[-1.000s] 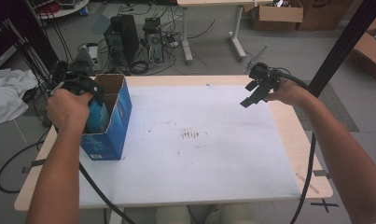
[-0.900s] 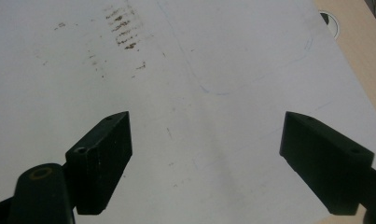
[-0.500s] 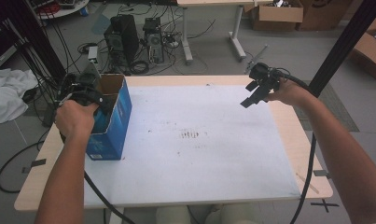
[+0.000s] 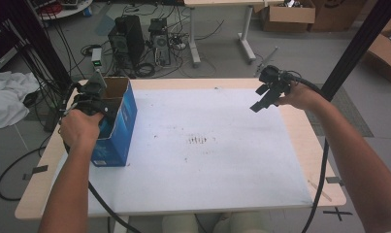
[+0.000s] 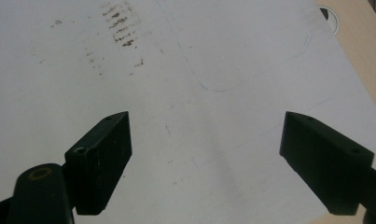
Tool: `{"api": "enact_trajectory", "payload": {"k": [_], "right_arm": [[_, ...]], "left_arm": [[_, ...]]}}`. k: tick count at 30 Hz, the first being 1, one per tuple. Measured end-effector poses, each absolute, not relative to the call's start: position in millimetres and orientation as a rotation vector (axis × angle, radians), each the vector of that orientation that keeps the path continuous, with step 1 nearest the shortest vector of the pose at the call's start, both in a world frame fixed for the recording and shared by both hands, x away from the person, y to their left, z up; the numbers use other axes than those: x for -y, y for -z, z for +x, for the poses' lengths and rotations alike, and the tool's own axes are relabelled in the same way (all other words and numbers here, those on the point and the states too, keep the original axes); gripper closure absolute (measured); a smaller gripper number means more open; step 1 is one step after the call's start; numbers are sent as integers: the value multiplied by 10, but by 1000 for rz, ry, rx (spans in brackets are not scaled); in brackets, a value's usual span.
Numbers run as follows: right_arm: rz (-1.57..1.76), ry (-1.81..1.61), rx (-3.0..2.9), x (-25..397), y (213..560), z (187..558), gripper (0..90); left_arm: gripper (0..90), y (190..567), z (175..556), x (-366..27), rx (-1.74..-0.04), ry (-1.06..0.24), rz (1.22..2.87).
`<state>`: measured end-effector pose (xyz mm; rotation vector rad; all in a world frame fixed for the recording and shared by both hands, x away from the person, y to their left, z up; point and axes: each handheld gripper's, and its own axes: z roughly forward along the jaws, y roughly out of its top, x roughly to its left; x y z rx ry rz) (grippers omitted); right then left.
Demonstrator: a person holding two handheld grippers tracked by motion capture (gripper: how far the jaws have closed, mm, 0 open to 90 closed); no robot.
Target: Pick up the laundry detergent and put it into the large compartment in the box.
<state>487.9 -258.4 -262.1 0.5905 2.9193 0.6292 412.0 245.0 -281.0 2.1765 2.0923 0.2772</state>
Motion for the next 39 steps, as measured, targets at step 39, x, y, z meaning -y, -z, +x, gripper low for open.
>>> {"api": "enact_trajectory", "payload": {"k": [39], "right_arm": [[578, -632, -2917, 2601, 2555, 4775, 168]], "left_arm": [[277, 2540, 3979, -2490, -2041, -288, 2114]]}}
